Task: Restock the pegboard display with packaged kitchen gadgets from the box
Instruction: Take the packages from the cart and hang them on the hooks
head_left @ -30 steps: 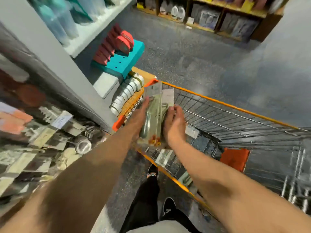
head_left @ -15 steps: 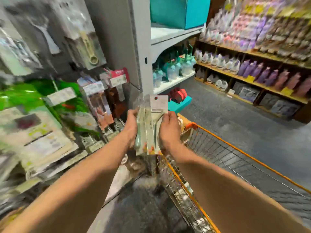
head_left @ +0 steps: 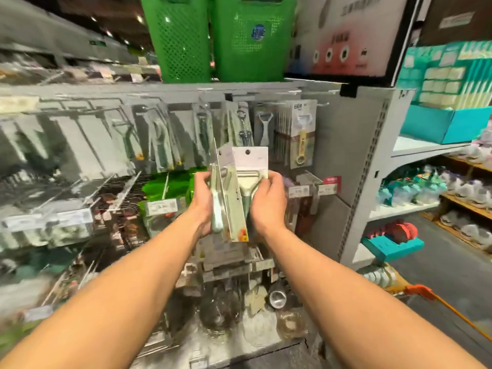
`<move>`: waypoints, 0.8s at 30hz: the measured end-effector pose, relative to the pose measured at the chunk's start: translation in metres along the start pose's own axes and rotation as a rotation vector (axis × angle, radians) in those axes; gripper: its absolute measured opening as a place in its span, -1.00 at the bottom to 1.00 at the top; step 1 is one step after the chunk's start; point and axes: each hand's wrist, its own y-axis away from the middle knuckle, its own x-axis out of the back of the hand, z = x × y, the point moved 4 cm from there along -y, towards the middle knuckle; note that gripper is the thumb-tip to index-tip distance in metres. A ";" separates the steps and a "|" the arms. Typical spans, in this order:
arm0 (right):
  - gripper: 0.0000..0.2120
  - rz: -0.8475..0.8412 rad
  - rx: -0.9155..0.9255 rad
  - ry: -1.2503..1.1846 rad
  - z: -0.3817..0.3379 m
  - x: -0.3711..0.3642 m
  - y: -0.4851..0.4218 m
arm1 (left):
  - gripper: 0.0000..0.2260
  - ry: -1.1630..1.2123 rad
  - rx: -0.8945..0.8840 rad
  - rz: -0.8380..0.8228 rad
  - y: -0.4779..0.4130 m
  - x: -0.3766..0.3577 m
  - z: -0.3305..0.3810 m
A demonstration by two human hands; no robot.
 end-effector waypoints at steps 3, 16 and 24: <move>-0.74 -0.066 0.025 -0.017 -0.029 -0.062 0.023 | -0.47 0.027 -0.064 0.054 0.015 0.058 0.049; -0.74 -0.206 0.113 -0.022 -0.099 -0.235 0.098 | -0.40 0.124 -0.202 0.210 0.050 0.234 0.144; -0.74 -0.277 0.108 -0.007 -0.111 -0.281 0.102 | -0.38 0.090 -0.102 0.236 0.042 0.279 0.154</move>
